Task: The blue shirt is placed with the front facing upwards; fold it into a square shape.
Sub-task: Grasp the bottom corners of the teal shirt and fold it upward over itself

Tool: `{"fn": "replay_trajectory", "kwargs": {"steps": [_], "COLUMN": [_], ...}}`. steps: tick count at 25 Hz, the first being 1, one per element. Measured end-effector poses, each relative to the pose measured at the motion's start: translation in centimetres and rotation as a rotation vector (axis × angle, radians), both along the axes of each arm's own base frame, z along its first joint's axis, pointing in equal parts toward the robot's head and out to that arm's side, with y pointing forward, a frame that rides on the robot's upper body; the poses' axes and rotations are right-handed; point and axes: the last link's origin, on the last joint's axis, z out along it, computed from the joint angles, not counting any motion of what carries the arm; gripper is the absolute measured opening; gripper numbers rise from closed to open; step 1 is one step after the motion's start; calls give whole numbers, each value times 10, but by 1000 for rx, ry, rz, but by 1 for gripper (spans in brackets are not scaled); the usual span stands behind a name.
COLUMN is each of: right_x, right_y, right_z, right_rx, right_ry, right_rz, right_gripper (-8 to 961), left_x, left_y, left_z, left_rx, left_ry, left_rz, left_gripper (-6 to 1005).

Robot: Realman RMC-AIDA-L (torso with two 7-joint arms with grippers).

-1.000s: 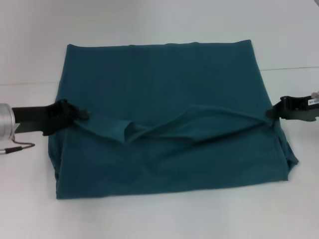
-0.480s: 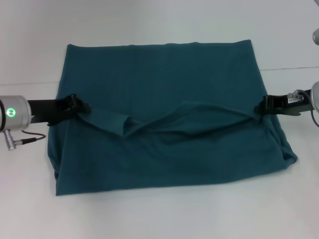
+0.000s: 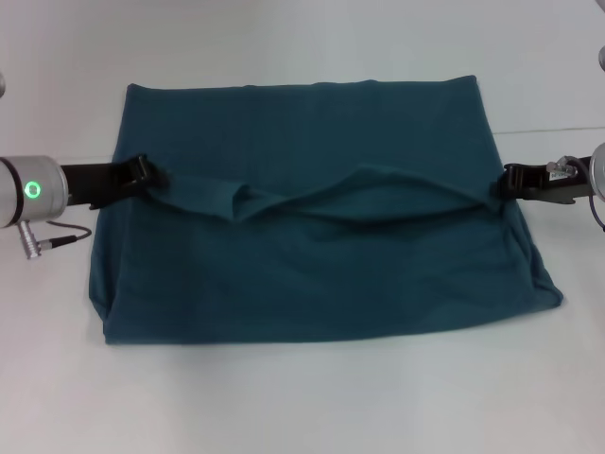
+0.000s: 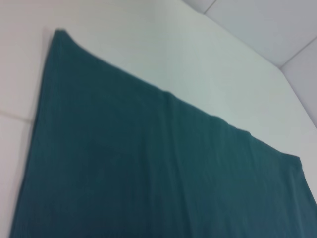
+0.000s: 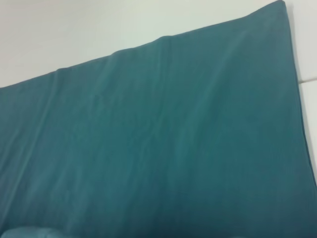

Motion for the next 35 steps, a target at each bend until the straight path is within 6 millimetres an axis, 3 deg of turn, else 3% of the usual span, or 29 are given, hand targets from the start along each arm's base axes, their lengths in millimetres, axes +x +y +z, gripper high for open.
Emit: {"fn": "replay_trajectory", "kwargs": {"steps": [12,23,35], "right_x": [-4,-4,-16], "right_y": [6,9,16], "right_z": [2,-2,-12], "right_rx": [31,46,2], "right_ry": [-6,-18,-41], "right_rz": [10,8,42], "right_gripper": [31,31,32], "left_x": [14,13,9], "left_y": [13,16,14], "left_z": [0,-1,-4], "left_rx": [41,71,76], "left_ry": [28,54,81], "left_rz": [-30,-29,-40], "left_gripper": [55,55,56]}}
